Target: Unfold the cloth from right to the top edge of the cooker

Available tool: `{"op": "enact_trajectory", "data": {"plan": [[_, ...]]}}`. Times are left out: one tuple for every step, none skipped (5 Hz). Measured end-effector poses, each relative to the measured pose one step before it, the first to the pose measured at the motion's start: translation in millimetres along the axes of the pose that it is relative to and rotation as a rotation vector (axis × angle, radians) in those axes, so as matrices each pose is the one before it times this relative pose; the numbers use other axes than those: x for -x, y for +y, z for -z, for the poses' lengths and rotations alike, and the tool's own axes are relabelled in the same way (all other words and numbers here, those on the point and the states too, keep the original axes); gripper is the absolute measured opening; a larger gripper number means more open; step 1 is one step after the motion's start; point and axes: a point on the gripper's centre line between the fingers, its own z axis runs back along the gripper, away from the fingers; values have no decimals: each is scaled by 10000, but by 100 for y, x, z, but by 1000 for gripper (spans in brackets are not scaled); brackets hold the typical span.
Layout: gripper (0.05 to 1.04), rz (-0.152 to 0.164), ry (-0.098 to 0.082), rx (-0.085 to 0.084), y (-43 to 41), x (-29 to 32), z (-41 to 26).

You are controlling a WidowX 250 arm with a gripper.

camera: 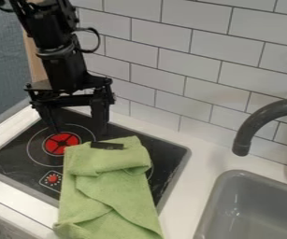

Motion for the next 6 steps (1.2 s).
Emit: {"op": "enact_trajectory", "data": {"plan": [[999, 1647, 508, 178, -310, -1489, 646], [999, 1697, 132, 379, 110, -751, 434], [999, 1907, 583, 474, 206, -212, 1335], [999, 554, 737, -369, 1056, 147, 1120], [999, -106, 188, 5, 1041, -928, 1157], [999, -92, -137, 72, 395, -868, 413]]}}
